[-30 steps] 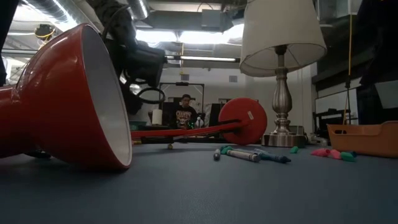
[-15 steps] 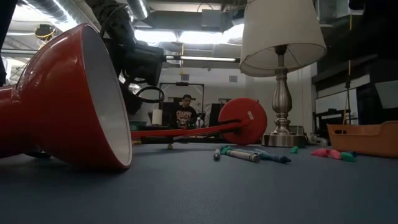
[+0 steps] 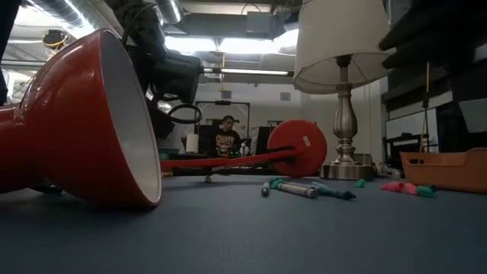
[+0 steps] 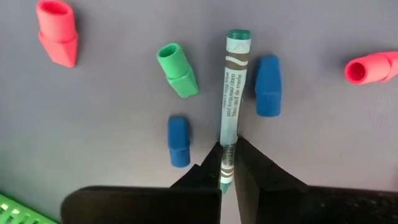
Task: Sort crayons
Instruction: Put the left green crayon into the green bin
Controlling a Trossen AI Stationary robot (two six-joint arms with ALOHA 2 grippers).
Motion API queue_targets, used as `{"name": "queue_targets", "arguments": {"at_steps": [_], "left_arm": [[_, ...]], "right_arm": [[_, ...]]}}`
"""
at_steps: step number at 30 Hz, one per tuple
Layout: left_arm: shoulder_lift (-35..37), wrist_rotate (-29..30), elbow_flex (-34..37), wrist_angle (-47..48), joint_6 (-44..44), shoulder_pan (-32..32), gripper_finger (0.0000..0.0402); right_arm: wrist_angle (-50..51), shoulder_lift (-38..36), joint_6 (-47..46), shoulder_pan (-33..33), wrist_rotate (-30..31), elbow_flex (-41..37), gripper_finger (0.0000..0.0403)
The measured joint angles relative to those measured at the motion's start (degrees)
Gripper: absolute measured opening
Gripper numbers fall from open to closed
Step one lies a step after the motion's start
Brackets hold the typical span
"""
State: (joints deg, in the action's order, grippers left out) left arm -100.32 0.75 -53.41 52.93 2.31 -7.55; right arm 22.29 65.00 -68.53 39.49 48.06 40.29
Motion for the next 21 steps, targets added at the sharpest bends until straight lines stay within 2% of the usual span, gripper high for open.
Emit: {"name": "queue_targets", "arguments": {"at_steps": [6,11,15,21], "left_arm": [[0.0,0.8,-2.8,2.6,3.5,0.0,0.0004],[2.5,0.9,-5.4,3.6,5.3,-0.8,0.0002],[6.4,0.7,-6.6,4.9,5.8,-2.6,0.0003],[15.2,0.6,-6.7,6.9,5.8,-7.7,0.0004]], "right_arm": [[-8.8,6.0,0.0,-7.6,-5.5,0.0,0.0143],[-10.8,10.0,0.0,-13.4,-11.2,0.0,0.0143],[-12.1,12.3,0.0,-16.7,-14.1,0.0,0.0143],[-13.5,15.2,0.0,-20.2,-15.1,0.0,0.0143]]}}
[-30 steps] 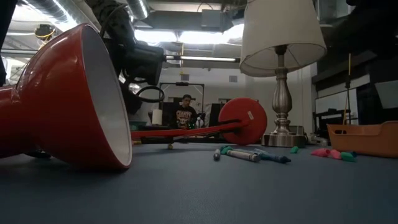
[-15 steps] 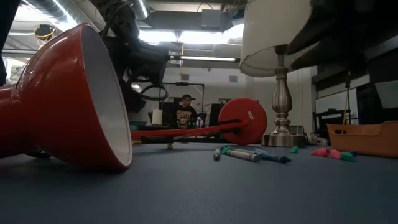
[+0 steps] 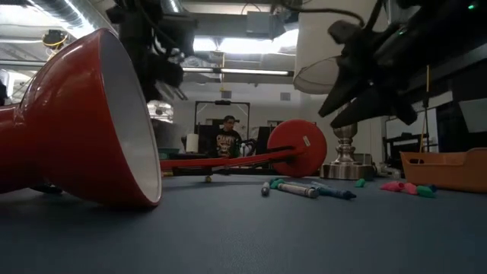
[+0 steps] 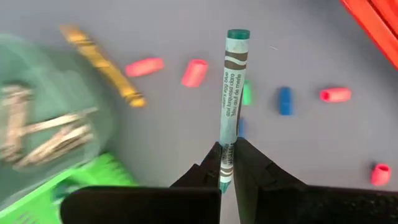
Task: Sort crayons
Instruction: Put the left green crayon into the green bin
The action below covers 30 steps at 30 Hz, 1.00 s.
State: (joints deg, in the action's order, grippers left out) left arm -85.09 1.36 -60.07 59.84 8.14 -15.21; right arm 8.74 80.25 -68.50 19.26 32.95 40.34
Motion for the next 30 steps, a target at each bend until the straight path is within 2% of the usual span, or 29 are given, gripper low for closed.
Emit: {"name": "queue_targets", "arguments": {"at_steps": [6,14,23,30], "left_arm": [[7.3,4.3,-0.1,0.9,0.0,-6.9,0.0004],[8.9,11.6,0.2,4.3,0.1,-18.9,0.0005],[8.9,11.7,5.0,4.4,-0.9,-30.9,0.0005],[8.9,11.5,10.2,0.3,-3.5,-35.3,0.0005]], "right_arm": [[-5.5,3.2,0.7,-1.9,-1.7,0.0,0.0143],[-10.9,8.0,1.4,-2.1,-1.7,0.0,0.0143],[-11.8,11.5,1.4,-2.1,-2.1,0.0,0.0143],[-11.7,11.9,1.3,-2.1,-1.6,0.0,0.0143]]}}
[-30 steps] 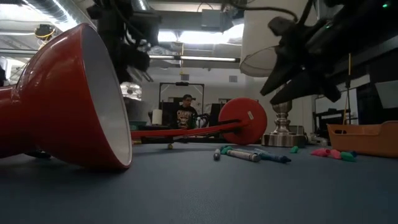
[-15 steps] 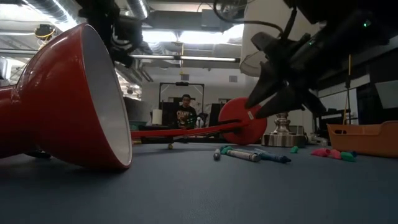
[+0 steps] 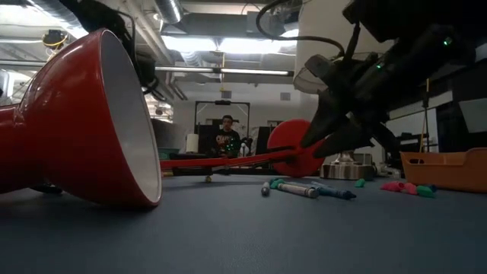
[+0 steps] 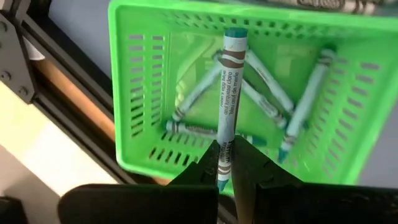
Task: Sort crayons
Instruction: Put the left green crayon into the green bin, then put the right green crayon into the green bin
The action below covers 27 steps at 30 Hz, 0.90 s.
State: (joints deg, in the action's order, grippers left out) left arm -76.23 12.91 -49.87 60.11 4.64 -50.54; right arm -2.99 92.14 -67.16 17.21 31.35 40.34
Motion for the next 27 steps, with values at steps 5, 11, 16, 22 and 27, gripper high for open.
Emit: {"name": "queue_targets", "arguments": {"at_steps": [5,11,16,22,27], "left_arm": [[0.0,-0.1,1.8,-5.0,0.0,-0.6,0.0009],[0.0,0.1,1.9,-6.9,-0.1,-0.6,0.0055],[0.0,0.0,1.9,-6.9,-0.1,-0.6,0.0091],[0.0,0.0,1.9,-7.5,-0.2,-0.6,0.0110],[0.0,0.1,1.9,-7.8,-0.1,-0.6,0.0111]], "right_arm": [[0.0,0.0,0.0,0.0,0.0,0.0,0.0143],[0.0,0.0,-0.1,0.0,-1.8,0.0,0.0143],[0.2,0.0,1.5,0.0,-6.7,0.2,0.0143],[8.3,0.0,2.9,-0.1,-10.6,5.3,0.0143],[24.8,0.0,-2.1,-1.0,-10.6,13.0,0.0143]]}}
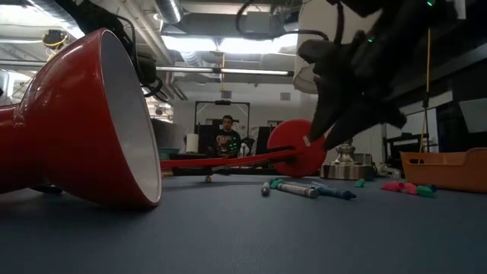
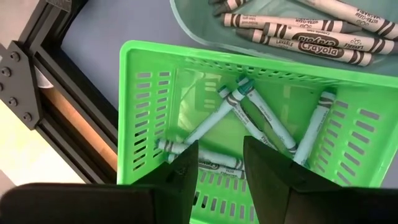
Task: Sort crayons
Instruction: Put the right green crayon into the green bin
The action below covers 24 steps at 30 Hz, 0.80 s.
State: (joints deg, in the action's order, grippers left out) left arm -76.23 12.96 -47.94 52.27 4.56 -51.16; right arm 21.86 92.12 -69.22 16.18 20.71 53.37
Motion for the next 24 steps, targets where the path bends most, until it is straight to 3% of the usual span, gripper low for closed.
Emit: {"name": "queue_targets", "arguments": {"at_steps": [3,11,24], "left_arm": [[0.0,0.0,0.0,-0.1,0.0,0.0,0.0111],[0.0,0.0,0.0,-0.6,0.0,0.0,0.0112],[0.0,-0.2,0.0,-0.8,0.0,0.0,0.0112]], "right_arm": [[5.3,0.0,-2.3,-1.4,-0.7,3.4,0.0143],[5.8,1.1,-2.8,-5.4,-3.2,4.9,0.0143],[4.7,10.8,-4.5,-7.2,-9.4,4.9,0.0143]]}}
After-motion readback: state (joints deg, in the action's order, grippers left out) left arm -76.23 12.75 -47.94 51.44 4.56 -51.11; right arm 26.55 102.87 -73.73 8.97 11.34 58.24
